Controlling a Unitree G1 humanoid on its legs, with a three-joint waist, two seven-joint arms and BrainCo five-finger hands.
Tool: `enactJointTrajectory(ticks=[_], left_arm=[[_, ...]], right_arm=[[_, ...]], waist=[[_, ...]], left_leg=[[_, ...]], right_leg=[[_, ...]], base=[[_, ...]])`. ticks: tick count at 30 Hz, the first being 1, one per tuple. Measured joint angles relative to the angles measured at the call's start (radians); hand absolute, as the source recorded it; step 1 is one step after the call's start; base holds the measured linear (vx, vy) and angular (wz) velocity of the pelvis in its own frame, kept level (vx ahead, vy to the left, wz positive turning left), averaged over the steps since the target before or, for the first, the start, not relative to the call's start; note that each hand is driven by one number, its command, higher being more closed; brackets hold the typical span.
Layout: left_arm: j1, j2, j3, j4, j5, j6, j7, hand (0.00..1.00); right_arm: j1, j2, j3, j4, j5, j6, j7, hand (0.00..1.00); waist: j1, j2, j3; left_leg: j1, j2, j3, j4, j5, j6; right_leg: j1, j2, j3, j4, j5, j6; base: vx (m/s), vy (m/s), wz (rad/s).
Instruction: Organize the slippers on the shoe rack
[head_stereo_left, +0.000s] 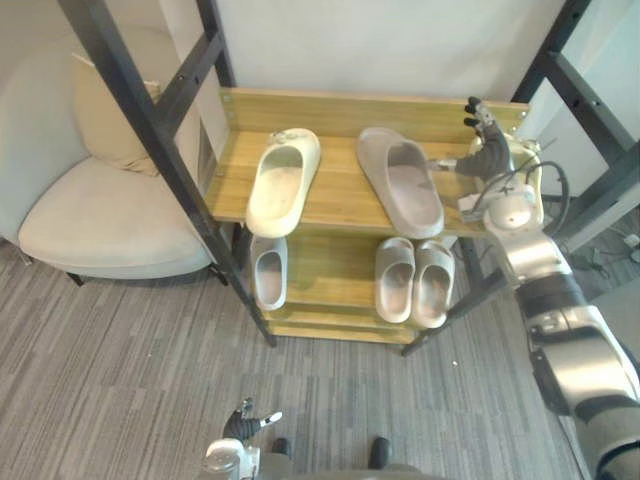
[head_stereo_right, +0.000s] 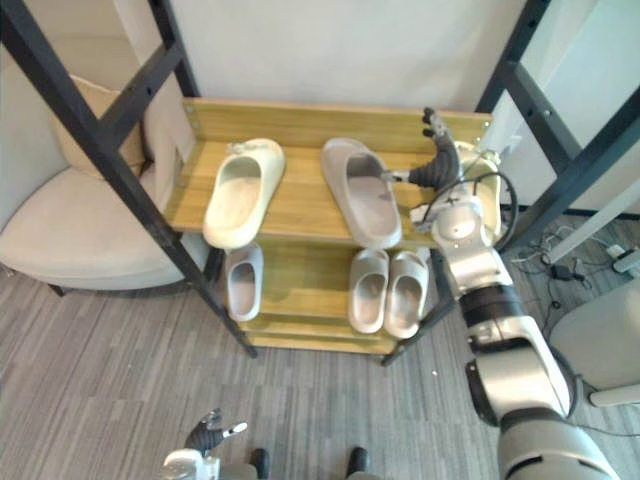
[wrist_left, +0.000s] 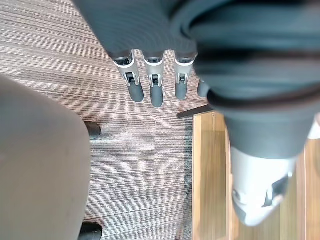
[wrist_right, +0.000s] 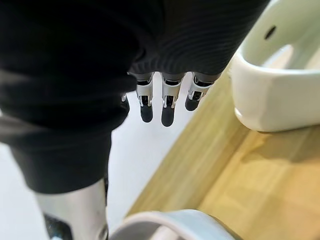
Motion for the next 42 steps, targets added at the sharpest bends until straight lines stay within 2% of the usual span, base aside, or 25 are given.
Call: enactJointTrajectory(ticks=[9,18,19,23,35,42], left_arm=[[-0.010,0.001,-0.001,-0.018,-0.026,-0.002,0.002,0.00],[-0.033,0.002,-0.010,-0.019,-0.047,-0.003,0.005,0.00],[-0.036,0.003,-0.010,-0.019,-0.048,-0.003,0.005,0.00],[-0.041,0.009,-0.010,-0.019,-0.056,-0.003,0.007,0.00],[-0.046,0.013,-0.021,-0.018,-0.065,-0.003,0.019,0.00],[-0.049,0.021,-0.045,-0.018,-0.065,0.000,0.023,0.00]], right_arm=[[-0.097,-0.004,0.069,0.125,-0.053,0.009,0.029,0.00],[-0.194,0.017,0.071,0.197,-0.079,0.023,0.023,0.00],[-0.209,0.024,0.071,0.211,-0.080,0.023,0.021,1.00],[-0.240,0.026,0.067,0.230,-0.115,0.027,0.007,1.00],[-0.246,0.035,0.067,0.232,-0.116,0.027,-0.004,1.00],[-0.201,0.040,0.063,0.176,-0.113,0.015,-0.006,1.00]], waist=[[0.021,-0.001,0.035],[0.042,-0.003,0.072],[0.042,-0.003,0.077],[0.044,-0.005,0.087],[0.050,-0.008,0.092],[0.048,-0.009,0.092]], left_leg=[[-0.006,-0.002,-0.006,-0.022,0.016,0.002],[-0.022,-0.002,-0.036,-0.037,0.037,-0.002],[-0.022,-0.002,-0.038,-0.039,0.040,-0.003],[-0.024,-0.002,-0.048,-0.065,0.061,-0.006],[-0.014,0.003,-0.056,-0.122,0.102,-0.011],[0.001,0.010,-0.052,-0.127,0.103,-0.011]], right_leg=[[-0.013,-0.001,-0.009,0.000,0.007,-0.008],[-0.018,-0.001,-0.026,0.000,0.007,-0.008],[-0.018,-0.001,-0.030,0.000,0.007,-0.008],[-0.026,-0.001,-0.040,0.000,0.007,-0.008],[-0.035,0.002,-0.045,0.000,0.006,-0.009],[-0.035,0.007,-0.035,0.018,0.005,-0.011]], base=[[0.00,-0.001,0.02],[-0.02,-0.008,0.09],[-0.04,-0.016,0.08],[-0.04,-0.017,0.07],[-0.03,-0.009,0.02],[0.00,0.000,0.00]])
